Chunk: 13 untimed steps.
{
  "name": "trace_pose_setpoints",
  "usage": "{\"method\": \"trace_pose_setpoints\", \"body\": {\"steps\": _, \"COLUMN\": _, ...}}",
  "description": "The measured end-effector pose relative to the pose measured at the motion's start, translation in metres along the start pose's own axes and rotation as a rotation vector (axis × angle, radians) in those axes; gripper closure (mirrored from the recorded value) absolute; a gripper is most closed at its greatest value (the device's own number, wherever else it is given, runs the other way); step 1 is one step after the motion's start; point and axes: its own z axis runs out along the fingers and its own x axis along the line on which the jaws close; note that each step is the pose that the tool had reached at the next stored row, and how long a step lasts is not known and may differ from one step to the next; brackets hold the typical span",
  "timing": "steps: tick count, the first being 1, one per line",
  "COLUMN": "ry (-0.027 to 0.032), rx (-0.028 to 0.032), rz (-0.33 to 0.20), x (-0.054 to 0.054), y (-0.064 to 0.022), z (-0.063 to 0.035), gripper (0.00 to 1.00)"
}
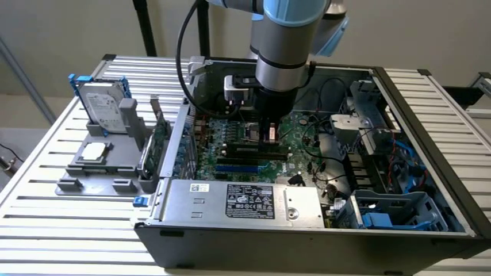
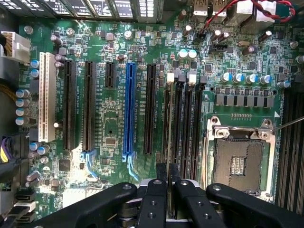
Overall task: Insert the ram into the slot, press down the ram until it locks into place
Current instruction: 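Insert the ram into the slot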
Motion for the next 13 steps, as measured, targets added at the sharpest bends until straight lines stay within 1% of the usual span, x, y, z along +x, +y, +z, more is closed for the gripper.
{"method": "trace_pose_setpoints", "body": {"steps": 13, "ry": -0.0001, "rx": 0.0002, "rz": 0.000, "x": 0.0000, "y": 0.0002, "z": 0.0032, "gripper": 0.87}}
